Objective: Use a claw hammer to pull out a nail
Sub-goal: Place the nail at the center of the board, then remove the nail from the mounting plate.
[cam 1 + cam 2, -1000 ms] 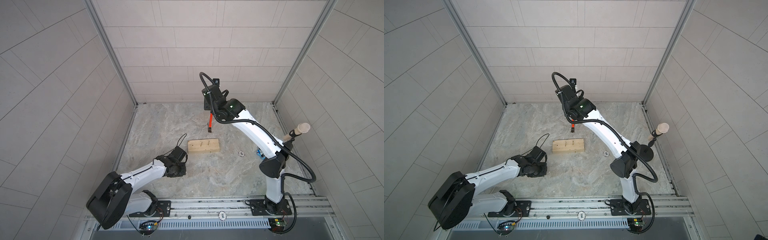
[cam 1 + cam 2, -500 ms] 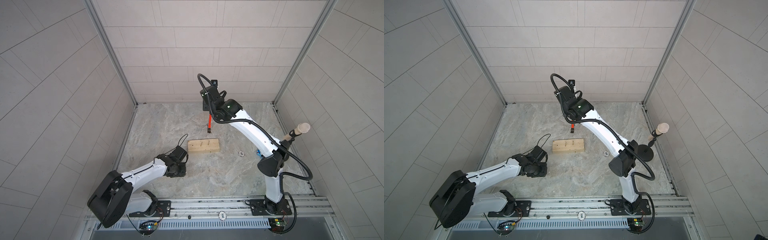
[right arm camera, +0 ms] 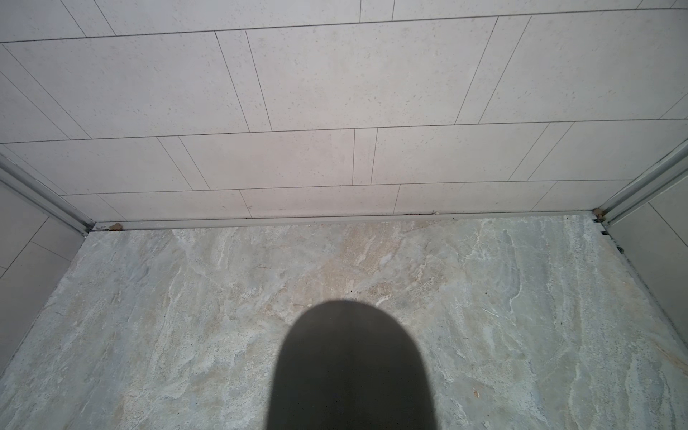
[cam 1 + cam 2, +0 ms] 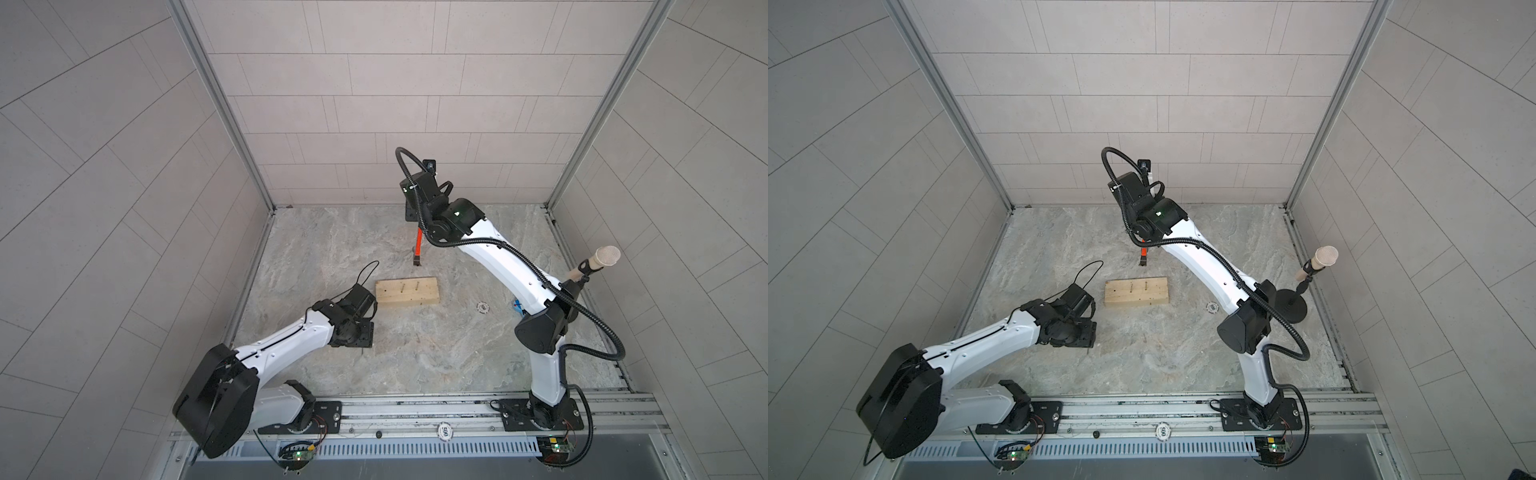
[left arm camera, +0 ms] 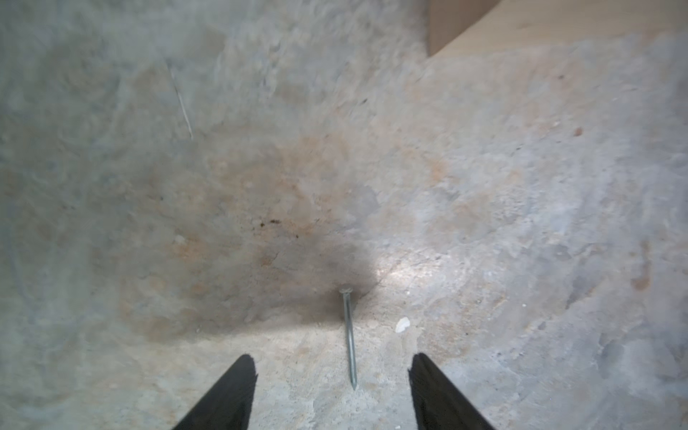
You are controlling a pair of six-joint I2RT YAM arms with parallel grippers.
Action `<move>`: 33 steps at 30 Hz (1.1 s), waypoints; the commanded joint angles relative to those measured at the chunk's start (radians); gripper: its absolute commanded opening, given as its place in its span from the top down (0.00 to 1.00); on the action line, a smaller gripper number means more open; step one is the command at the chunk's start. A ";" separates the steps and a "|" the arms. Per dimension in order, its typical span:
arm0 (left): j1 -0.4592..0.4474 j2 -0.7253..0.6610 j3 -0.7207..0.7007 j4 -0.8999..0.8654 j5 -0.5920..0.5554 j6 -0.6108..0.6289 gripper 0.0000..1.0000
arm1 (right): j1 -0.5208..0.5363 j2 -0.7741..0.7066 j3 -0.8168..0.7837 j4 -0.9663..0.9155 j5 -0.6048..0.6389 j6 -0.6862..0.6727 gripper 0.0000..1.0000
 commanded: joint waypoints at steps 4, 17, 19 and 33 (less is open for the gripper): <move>0.001 -0.019 0.126 -0.048 -0.038 0.120 0.17 | 0.002 -0.018 0.041 0.021 0.047 0.021 1.00; 0.275 0.058 0.267 0.156 0.411 0.181 0.00 | 0.034 -0.153 -0.163 0.053 0.072 0.103 1.00; 0.322 0.109 0.268 0.204 0.519 0.156 0.00 | 0.046 -0.189 -0.223 0.083 0.092 0.113 1.00; 0.339 0.202 0.248 0.230 0.550 0.181 0.00 | 0.100 -0.343 -0.447 0.142 0.166 0.167 1.00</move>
